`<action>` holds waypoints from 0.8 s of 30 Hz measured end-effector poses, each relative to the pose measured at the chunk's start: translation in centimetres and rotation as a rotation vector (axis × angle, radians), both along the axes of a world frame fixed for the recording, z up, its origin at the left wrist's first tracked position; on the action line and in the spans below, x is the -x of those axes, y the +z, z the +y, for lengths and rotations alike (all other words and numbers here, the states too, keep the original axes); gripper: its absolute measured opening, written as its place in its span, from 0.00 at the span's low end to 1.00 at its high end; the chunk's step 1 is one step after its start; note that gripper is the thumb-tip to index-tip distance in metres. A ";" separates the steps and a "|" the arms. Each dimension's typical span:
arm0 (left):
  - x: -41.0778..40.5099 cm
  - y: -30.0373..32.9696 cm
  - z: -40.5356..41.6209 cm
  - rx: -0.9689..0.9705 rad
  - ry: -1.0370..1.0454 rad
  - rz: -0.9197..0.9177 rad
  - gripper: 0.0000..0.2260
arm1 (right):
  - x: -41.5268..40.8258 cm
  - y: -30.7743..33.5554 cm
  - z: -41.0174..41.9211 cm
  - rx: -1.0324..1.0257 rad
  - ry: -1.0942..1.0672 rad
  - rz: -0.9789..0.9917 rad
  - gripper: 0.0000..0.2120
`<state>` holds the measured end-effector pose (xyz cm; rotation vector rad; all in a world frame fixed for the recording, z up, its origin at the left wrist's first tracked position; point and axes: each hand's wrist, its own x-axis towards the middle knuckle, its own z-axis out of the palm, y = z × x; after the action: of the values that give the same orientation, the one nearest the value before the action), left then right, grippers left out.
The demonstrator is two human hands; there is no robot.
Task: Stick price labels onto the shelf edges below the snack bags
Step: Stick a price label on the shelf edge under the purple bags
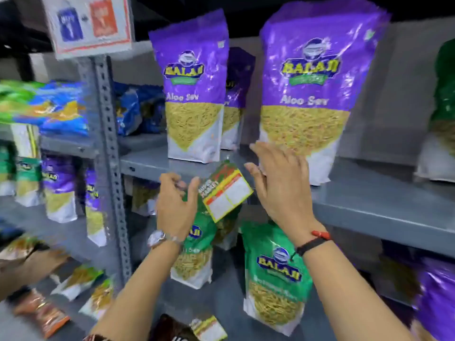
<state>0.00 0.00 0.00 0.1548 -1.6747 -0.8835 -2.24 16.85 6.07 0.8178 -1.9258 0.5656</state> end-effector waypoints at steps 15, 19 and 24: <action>1.4 -1.7 -1.0 -0.408 -0.547 -0.017 0.14 | -0.1 -0.6 -4.9 0.156 0.024 -0.203 0.04; 1.2 -1.1 -1.5 -0.284 -0.505 -0.011 0.17 | -1.0 -1.5 -4.2 0.194 -0.011 -0.238 0.07; 0.4 1.0 -3.1 0.000 -0.407 -0.052 0.17 | -2.3 -3.2 -3.4 0.258 -0.036 -0.285 0.10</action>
<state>-0.42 -3.10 1.00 -0.1717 -1.7866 -1.1889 0.10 13.41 2.88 0.5593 -2.0623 0.9283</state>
